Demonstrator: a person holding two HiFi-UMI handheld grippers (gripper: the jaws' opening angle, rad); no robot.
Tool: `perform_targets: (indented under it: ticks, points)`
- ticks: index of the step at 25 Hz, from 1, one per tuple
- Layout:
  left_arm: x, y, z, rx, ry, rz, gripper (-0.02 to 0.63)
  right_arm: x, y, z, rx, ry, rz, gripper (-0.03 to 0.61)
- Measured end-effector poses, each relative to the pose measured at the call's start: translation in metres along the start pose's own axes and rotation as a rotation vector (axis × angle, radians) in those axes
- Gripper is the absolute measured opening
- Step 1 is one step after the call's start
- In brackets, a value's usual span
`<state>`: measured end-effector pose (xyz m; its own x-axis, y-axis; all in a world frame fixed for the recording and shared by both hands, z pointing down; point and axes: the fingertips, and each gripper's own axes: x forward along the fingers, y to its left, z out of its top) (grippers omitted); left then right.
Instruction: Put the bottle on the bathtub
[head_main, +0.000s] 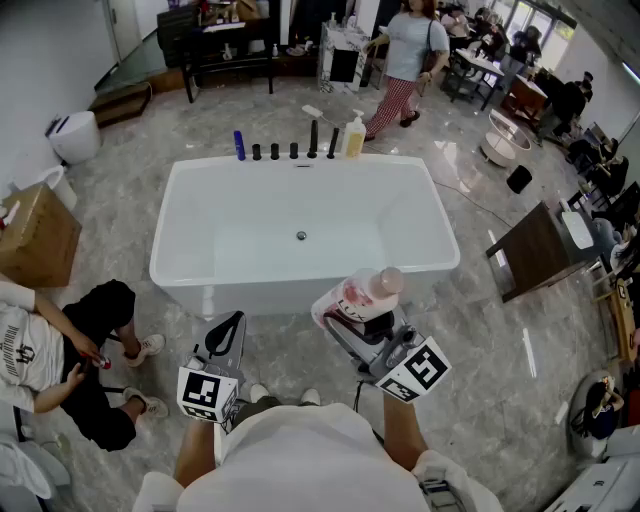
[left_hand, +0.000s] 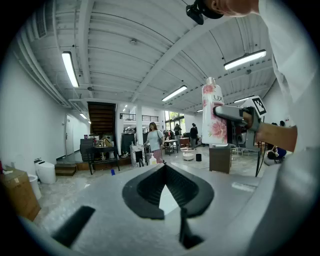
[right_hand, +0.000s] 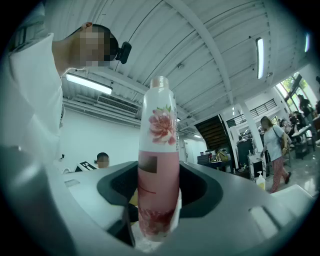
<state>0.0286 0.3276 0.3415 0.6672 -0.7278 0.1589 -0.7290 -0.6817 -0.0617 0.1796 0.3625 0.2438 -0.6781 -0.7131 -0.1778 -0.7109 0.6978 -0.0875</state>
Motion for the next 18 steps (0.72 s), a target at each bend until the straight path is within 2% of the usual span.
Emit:
perform_targets:
  ticks: [18]
  points:
    - [0.0107,-0.0036,0.0015,-0.009,-0.002,-0.003,0.006,0.0015,-0.0044,-0.0014,-0.007,0.011,0.009,0.249]
